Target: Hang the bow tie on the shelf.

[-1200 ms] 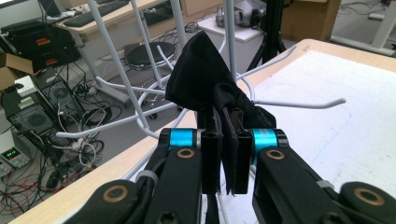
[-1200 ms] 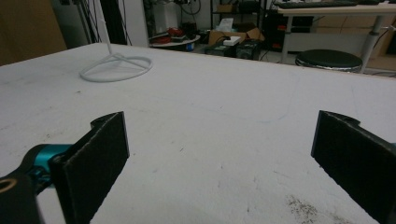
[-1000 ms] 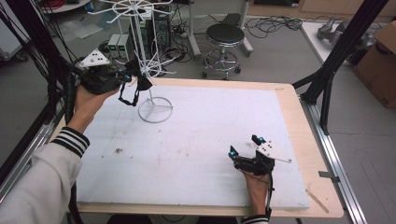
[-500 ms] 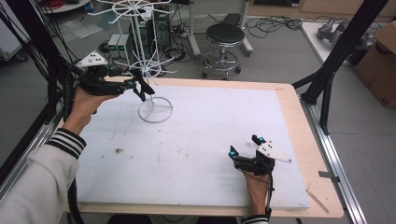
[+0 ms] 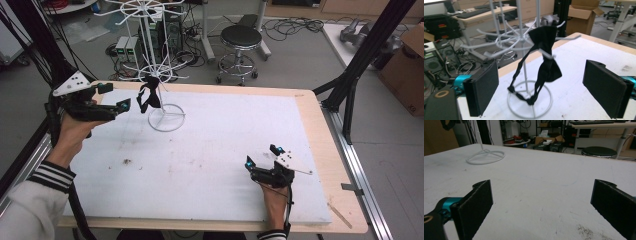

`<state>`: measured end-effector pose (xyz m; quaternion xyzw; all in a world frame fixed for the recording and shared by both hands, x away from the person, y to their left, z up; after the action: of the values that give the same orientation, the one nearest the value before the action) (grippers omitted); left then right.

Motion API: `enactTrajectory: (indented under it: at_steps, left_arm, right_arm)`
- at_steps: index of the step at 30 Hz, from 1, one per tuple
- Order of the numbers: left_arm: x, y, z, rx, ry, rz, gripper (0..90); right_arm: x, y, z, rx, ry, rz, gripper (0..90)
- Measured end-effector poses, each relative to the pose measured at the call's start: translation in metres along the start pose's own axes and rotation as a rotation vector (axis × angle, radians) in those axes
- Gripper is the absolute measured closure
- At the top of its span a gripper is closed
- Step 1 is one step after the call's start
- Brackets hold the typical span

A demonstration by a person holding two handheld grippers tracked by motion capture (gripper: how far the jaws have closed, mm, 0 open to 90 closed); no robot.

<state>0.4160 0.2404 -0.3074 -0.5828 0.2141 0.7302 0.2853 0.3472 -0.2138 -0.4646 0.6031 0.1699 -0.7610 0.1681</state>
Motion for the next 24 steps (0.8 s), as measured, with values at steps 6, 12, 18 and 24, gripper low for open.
enactTrajectory:
  at_steps: [6, 12, 18, 24]
  left_arm:
    - [0.023, 0.012, 0.013, 0.000, 0.051, -0.028, 7.7]
    - [0.057, 0.027, 0.018, -0.011, 0.105, -0.051, 7.7]
    - [0.093, 0.040, 0.014, -0.029, 0.150, -0.008, 9.1]
    - [0.118, 0.049, 0.014, -0.051, 0.211, 0.023, 10.2]
  right_arm:
    - [0.000, 0.000, 0.001, -0.002, 0.005, -0.002, 3.0]
    - [-0.001, 0.000, 0.001, -0.001, 0.016, 0.000, 3.0]
    - [0.000, -0.001, 0.001, -0.004, 0.012, 0.004, 3.0]
    - [-0.001, -0.001, 0.001, -0.005, 0.013, 0.007, 3.0]
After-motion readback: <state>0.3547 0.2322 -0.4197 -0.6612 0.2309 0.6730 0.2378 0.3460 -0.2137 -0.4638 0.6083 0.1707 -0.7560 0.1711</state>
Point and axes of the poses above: each handheld gripper's, and its own axes: z roughly backward along the jaws, x roughly out of its underside, y roughly to its right, the point moved 7 cm from there along -z, roughly forward along the jaws, and after that the axes turned 1 degree about x, right-handed, at the moved point
